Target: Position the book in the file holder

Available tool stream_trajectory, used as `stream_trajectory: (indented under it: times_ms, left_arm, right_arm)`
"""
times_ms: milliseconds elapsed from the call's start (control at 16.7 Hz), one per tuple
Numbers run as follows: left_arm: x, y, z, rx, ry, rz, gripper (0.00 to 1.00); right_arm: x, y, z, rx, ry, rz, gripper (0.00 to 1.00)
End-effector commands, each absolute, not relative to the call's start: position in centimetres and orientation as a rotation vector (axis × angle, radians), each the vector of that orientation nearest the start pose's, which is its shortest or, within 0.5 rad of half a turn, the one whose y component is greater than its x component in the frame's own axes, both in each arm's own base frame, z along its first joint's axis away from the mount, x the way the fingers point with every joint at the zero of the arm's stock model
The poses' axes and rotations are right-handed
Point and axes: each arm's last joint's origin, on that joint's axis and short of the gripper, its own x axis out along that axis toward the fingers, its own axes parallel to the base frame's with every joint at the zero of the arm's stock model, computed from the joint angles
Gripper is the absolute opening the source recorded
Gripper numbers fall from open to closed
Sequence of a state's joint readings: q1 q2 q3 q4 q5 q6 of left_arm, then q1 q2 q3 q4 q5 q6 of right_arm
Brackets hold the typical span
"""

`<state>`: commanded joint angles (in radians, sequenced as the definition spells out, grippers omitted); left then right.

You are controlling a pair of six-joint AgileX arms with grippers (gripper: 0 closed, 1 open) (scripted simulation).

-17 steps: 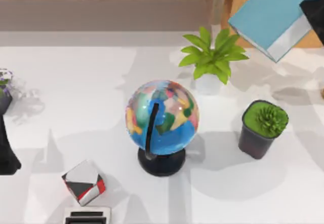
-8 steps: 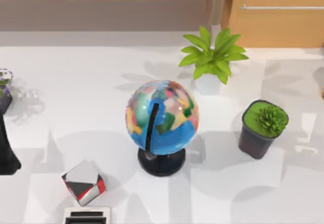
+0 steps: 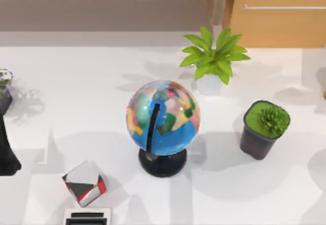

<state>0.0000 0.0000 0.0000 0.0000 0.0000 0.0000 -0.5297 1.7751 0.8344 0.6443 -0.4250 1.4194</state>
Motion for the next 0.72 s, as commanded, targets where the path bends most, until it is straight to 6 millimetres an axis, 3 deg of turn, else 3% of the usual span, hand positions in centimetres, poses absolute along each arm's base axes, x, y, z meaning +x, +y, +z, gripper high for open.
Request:
stream_trajectory:
  times_ms: [240, 720]
  left_arm:
    - [10.6, -0.1, 16.0, 0.0, 0.0, 0.0, 1.0]
    - [10.6, -0.1, 16.0, 0.0, 0.0, 0.0, 1.0]
  right_arm:
    - [34.0, -17.7, 15.2, 1.561, 0.186, -0.222, 0.0]
    - [34.3, -17.8, 15.1, 1.566, 0.186, -0.226, 0.0]
